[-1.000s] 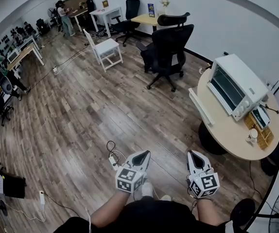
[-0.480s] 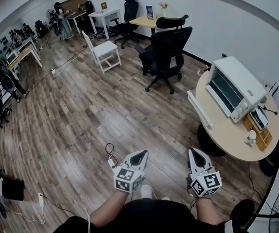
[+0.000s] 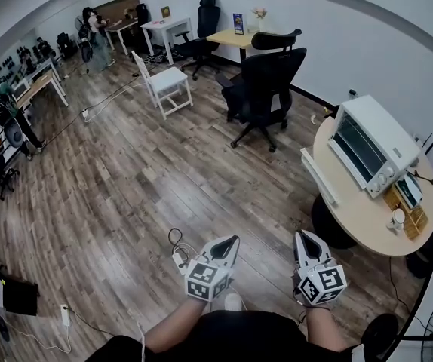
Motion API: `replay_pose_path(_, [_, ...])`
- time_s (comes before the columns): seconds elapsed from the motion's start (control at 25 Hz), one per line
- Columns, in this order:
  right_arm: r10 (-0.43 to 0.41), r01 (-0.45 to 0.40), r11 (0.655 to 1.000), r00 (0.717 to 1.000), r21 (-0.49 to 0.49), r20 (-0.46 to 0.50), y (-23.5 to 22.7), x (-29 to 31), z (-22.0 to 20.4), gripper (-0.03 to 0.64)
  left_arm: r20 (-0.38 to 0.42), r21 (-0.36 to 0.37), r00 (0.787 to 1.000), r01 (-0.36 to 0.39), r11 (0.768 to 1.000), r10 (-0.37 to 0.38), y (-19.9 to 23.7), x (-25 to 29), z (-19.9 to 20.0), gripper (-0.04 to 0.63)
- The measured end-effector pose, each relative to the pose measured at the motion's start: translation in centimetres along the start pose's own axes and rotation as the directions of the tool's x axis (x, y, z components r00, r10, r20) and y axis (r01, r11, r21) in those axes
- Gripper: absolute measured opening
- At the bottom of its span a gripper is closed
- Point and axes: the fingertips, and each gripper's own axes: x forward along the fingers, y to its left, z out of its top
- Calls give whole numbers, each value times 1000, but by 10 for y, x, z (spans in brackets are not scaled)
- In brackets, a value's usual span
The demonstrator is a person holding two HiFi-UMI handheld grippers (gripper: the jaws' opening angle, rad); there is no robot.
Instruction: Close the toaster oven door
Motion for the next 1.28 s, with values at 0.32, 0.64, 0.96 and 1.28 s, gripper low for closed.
replay_pose_path(0.32, [-21,20,1000,1000,15,19,24,32,0,-6,-1,21,1000,30,999,-30,35,-2,-2,8])
replay_pose_path(0.64, [-12,12,1000,1000,-7,-4,26,61,5,-6,-9,-23,999,38,999,-38,66,11,-5,8])
replay_pose_path(0.96, [-14,14,1000,1000,13,-13,-9,103,2,-6,-29,-14,999,29,999,-30,91,50,5,8])
replay_pose_path(1.28, [-14,14,1000,999,3,-31,-68,159,15,-6,-56,89,997,53,995,-48,104,123,31,8])
